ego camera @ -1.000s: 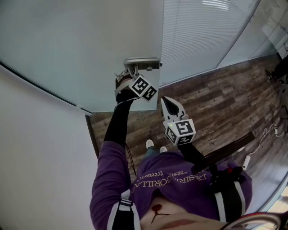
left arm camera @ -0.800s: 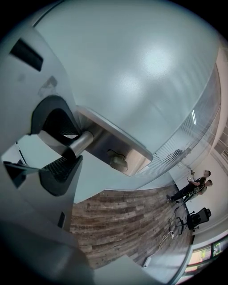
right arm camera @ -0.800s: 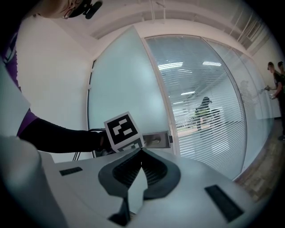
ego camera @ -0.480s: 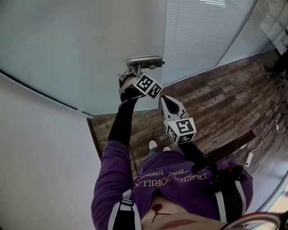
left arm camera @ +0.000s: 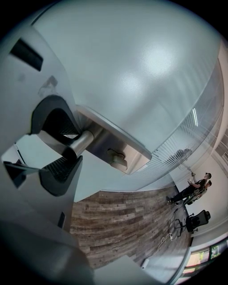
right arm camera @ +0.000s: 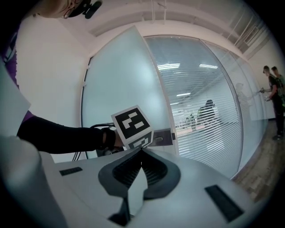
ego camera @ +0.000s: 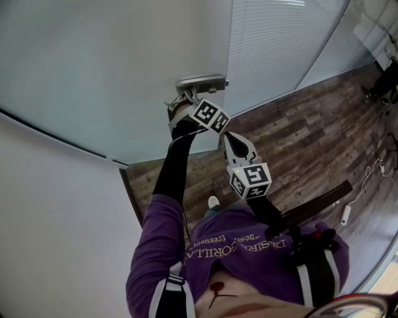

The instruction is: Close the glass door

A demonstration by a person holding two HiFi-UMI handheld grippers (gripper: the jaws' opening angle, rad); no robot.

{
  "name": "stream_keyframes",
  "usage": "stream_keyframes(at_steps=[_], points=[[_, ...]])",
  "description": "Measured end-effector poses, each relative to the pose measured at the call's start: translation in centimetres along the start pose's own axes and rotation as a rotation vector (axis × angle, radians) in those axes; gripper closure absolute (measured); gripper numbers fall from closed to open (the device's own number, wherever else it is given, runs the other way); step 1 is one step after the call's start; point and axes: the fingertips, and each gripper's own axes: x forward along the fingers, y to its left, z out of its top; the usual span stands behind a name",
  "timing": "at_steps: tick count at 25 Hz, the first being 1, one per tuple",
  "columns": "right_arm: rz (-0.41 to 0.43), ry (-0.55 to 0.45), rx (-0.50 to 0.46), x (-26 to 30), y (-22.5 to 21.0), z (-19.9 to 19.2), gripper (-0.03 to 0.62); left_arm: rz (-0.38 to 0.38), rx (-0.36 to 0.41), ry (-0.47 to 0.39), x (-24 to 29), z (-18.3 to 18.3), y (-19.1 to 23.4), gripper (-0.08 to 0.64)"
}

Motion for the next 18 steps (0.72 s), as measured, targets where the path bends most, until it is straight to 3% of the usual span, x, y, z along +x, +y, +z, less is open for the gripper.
stream_keyframes(at_steps=[10,18], points=[[-0.018,0.019,0.011,0.5,-0.4,-0.8,0.595,-0.002,-0.011,0.011,1.1,1.0,0.8,0.419],[0.056,0.03,0.001,3.0,-2.0,0.9,0.595,-0.008,-0.025,0.037,2.5,2.0,1.5,0.419]])
